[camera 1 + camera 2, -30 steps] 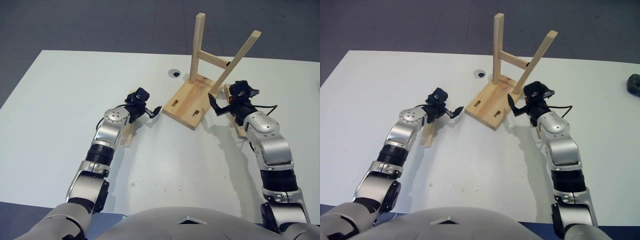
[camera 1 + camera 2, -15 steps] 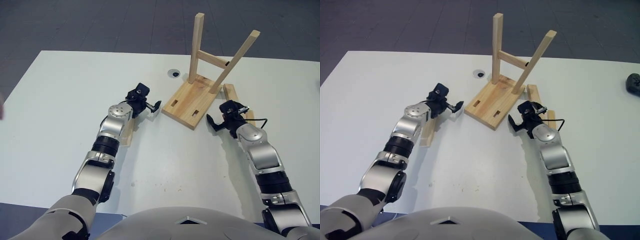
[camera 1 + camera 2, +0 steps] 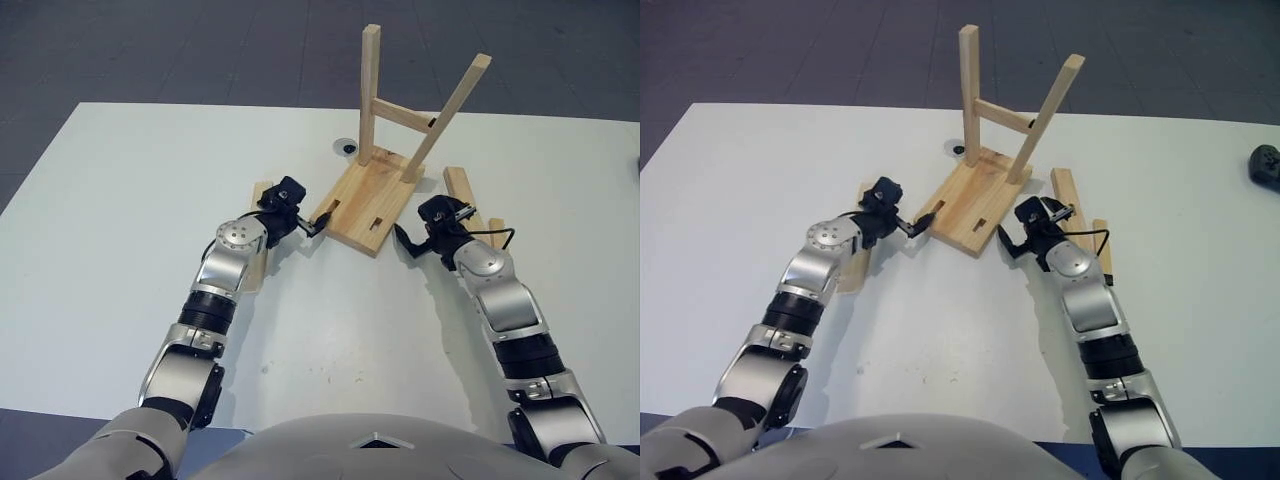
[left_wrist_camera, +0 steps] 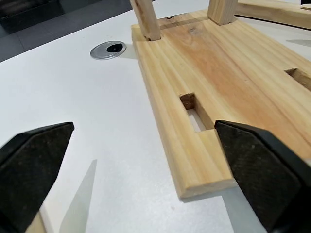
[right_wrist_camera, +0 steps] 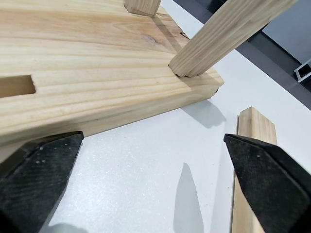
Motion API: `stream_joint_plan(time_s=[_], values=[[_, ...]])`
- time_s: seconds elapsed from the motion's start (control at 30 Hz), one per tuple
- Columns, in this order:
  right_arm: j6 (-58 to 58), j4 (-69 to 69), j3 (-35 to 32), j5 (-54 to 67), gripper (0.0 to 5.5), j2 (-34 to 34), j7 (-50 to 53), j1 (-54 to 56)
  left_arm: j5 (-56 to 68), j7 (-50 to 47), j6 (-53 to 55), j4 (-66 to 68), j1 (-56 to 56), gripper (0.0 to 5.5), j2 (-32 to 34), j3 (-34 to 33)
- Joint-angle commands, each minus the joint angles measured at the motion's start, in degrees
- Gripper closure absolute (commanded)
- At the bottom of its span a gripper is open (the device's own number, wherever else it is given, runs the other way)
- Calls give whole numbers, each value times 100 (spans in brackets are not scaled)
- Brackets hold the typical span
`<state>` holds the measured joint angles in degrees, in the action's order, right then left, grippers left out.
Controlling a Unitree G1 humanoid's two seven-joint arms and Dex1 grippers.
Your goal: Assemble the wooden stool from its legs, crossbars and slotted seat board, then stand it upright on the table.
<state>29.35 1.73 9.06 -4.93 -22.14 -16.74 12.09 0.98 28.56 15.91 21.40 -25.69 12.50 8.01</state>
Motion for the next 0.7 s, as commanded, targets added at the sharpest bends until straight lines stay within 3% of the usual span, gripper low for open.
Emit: stream_joint_plan(time_s=[0.03,0.2,0.4,0.7], values=[[20,89,-57,7,11,77,-17,63,733,617,834,64,145,10,13,-328],[10,80,-64,2,11,85,-59,56,1797,1920,1790,-215,108,10,18,-365],[79,119,-59,5,11,91,-177,62,1411,2012,1511,425,-216,10,121,-61],[192,175,-15,72,11,-45,-615,15,1390,2525,2049,-1915,652,10,794,920]])
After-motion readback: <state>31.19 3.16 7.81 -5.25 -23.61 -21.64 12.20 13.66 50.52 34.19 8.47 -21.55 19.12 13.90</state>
